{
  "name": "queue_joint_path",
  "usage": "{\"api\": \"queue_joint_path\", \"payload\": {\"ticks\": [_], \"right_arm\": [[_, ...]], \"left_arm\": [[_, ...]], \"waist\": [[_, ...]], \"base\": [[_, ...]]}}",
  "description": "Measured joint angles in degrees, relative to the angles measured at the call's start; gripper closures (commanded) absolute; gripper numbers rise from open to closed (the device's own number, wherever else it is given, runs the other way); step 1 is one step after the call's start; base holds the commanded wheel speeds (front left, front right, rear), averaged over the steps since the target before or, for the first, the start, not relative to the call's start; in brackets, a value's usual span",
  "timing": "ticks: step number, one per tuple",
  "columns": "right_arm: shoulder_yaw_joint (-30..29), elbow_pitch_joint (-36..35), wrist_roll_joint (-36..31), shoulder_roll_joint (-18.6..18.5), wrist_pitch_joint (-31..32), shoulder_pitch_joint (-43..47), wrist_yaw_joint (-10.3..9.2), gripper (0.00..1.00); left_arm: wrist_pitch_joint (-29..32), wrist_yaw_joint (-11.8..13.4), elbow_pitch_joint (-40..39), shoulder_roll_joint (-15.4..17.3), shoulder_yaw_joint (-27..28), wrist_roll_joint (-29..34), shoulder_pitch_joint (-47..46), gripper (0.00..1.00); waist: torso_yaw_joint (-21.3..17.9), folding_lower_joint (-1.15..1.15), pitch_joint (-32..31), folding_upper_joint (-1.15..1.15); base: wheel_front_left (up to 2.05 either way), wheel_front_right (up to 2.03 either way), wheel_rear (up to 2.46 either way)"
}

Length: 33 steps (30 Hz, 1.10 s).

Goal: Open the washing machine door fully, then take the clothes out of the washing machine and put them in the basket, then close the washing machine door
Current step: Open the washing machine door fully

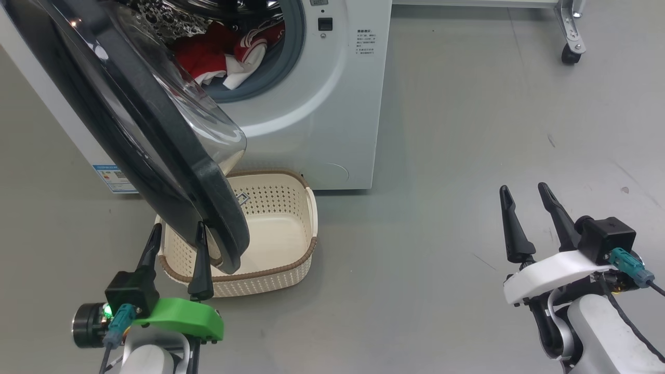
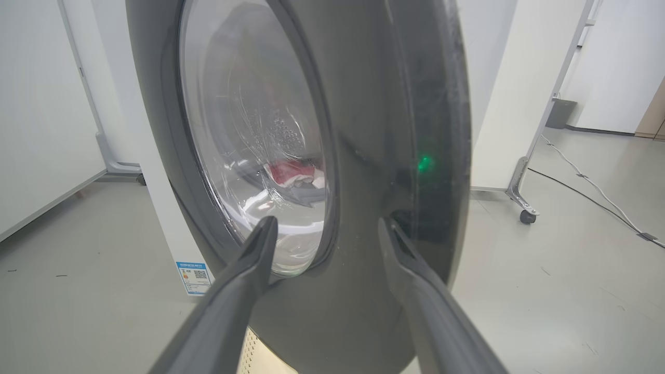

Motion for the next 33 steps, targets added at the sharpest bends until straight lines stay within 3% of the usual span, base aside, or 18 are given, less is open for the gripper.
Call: {"api": "queue_joint_path", "payload": {"ticks": [33], "right_arm": [[-2.7, -2.0, -3.4, 2.0, -0.2, 1.1, 0.36, 0.0]], "left_arm": [[0.0, 0.0, -0.5, 0.0, 0.0, 0.1, 0.2, 0.0]], "waist": [[-0.2, 0.0, 0.1, 0.0]], "base": [[0.0, 0.0, 0.0]]}}
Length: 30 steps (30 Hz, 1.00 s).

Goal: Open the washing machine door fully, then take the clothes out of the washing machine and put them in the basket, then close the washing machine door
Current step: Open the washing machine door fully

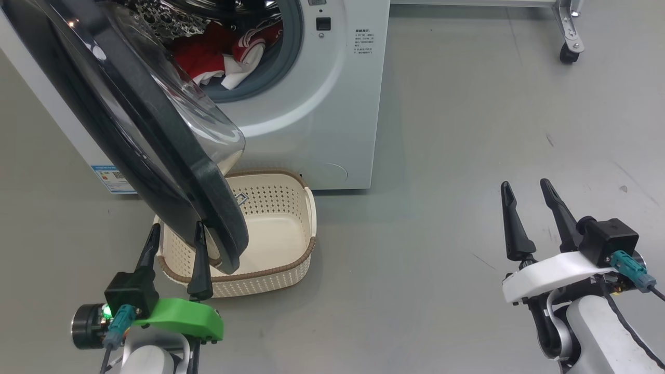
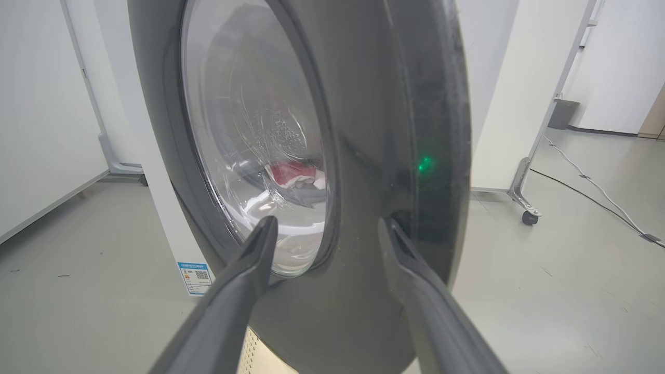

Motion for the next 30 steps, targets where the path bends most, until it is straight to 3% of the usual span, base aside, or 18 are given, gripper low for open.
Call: {"api": "queue_joint_path", "payload": {"ticks": [30], "right_arm": [[-1.3, 0.1, -2.5, 1.8, 0.0, 1.1, 1.72, 0.0]], "left_arm": [[0.0, 0.0, 0.4, 0.0, 0.4, -0.1, 0.0, 0.0]], "waist": [[-0.1, 0.0, -0.2, 0.0]], "base": [[0.0, 0.0, 0.0]]}}
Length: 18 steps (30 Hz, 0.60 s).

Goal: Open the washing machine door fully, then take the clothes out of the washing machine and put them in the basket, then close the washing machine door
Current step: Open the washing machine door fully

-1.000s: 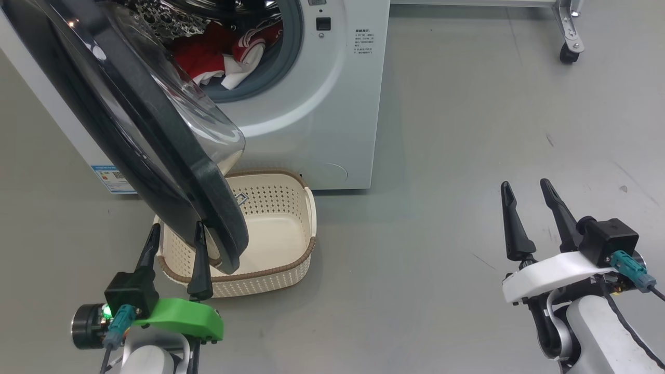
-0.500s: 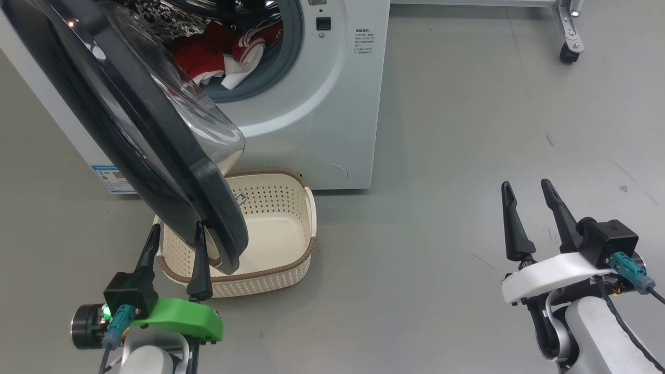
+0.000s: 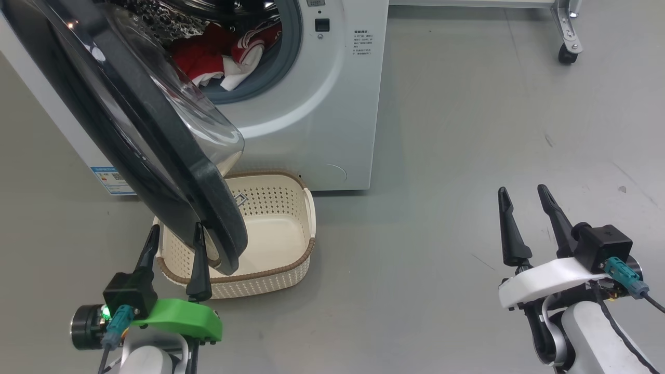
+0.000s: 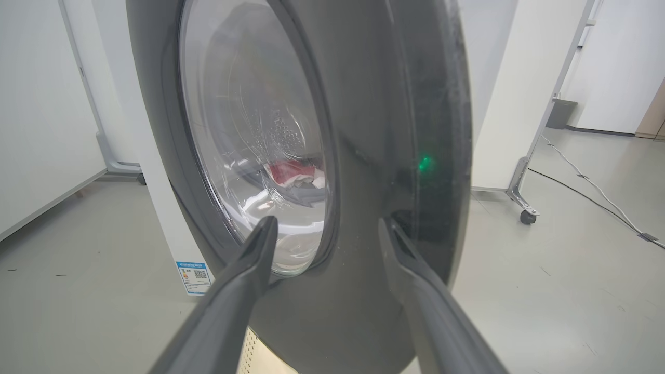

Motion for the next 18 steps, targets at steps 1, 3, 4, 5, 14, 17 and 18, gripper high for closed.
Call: {"api": "queue_joint_path", "payload": {"ticks": [1, 3, 4, 5, 14, 17, 18], "right_arm": [[0.0, 0.0, 0.0, 0.0, 0.0, 0.0, 0.0, 0.0], [-0.1, 0.1, -0.1, 0.1, 0.0, 0.0, 0.01, 0.0], [-0.2, 0.1, -0.1, 0.1, 0.0, 0.0, 0.01, 0.0], [-0.2, 0.2, -0.1, 0.1, 0.0, 0.0, 0.02, 0.0], [-0.7, 0.6, -0.6, 0.5, 0.0, 0.0, 0.53, 0.0], [-0.9, 0.7, -0.7, 0.9, 0.0, 0.0, 0.59, 0.0], [-1.0, 0.7, -0.8, 0.9, 0.0, 0.0, 0.59, 0.0]], "left_arm": [[0.0, 0.0, 0.0, 0.0, 0.0, 0.0, 0.0, 0.0], [0.0, 0.0, 0.0, 0.0, 0.0, 0.0, 0.0, 0.0], [0.0, 0.0, 0.0, 0.0, 0.0, 0.0, 0.0, 0.0], [0.0, 0.0, 0.0, 0.0, 0.0, 0.0, 0.0, 0.0], [0.0, 0.0, 0.2, 0.0, 0.0, 0.0, 0.0, 1.0], [0.0, 0.0, 0.2, 0.0, 0.0, 0.0, 0.0, 1.0], [0.0, 0.0, 0.3, 0.0, 0.0, 0.0, 0.0, 1.0]], "waist": [[0.0, 0.0, 0.0, 0.0], [0.0, 0.0, 0.0, 0.0], [0.0, 0.0, 0.0, 0.0], [0.1, 0.0, 0.0, 0.0], [0.3, 0.0, -0.1, 0.0], [0.3, 0.0, -0.1, 0.0], [0.3, 0.0, -0.2, 0.0]], "base": [[0.0, 0.0, 0.0], [0.0, 0.0, 0.0], [0.0, 0.0, 0.0], [0.0, 0.0, 0.0], [0.0, 0.0, 0.0], [0.0, 0.0, 0.0], [0.0, 0.0, 0.0]]}}
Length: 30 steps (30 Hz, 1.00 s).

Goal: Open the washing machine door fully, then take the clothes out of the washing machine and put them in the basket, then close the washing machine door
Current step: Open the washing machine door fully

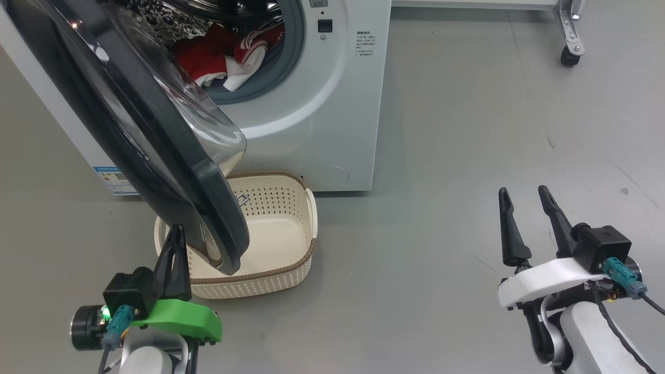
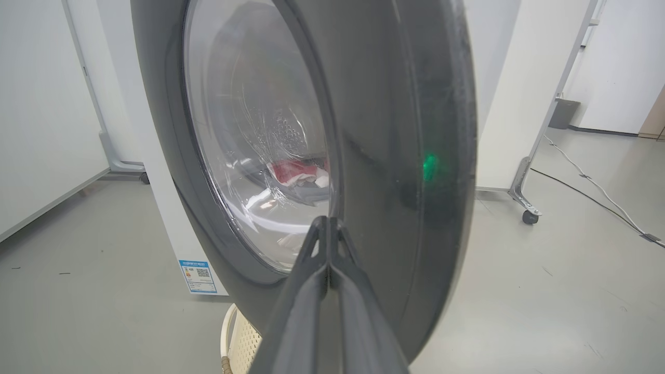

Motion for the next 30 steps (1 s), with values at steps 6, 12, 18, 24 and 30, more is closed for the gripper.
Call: {"api": "queue_joint_path", "payload": {"ticks": [6, 12, 18, 24, 30], "right_arm": [[-0.4, 0.1, -0.2, 0.5, 0.0, 0.0, 0.12, 0.0], [-0.6, 0.2, -0.5, 0.9, 0.0, 0.0, 0.43, 0.0], [-0.7, 0.5, -0.8, 1.2, -0.1, 0.1, 0.59, 0.0], [-0.7, 0.9, -1.3, 1.7, -0.1, 0.1, 1.09, 0.0], [-0.7, 1.4, -1.6, 2.3, -0.2, 0.1, 1.42, 0.0]], "left_arm": [[0.0, 0.0, -0.3, 0.0, 0.5, 0.1, 0.0, 1.0], [0.0, 0.0, -3.6, 0.0, 2.9, 0.3, -0.1, 1.0], [0.0, 0.0, -9.6, 1.0, 5.7, 1.5, -3.9, 1.0], [-0.3, -0.1, -14.0, 2.5, 5.8, 3.6, -7.6, 1.0], [-0.3, -0.7, -18.2, 3.4, 5.8, 4.2, -11.6, 1.0]], "waist": [[0.0, 0.0, -0.2, 0.0], [0.0, 0.0, -0.3, 0.0], [-0.2, 0.0, -0.4, 0.0], [-0.5, 0.0, -0.6, 0.0], [-0.9, 0.0, -1.1, 0.0]], "base": [[0.0, 0.0, 0.0], [0.0, 0.0, 0.0], [0.0, 0.0, 0.0], [0.0, 0.0, 0.0], [0.0, 0.0, 0.0]]}}
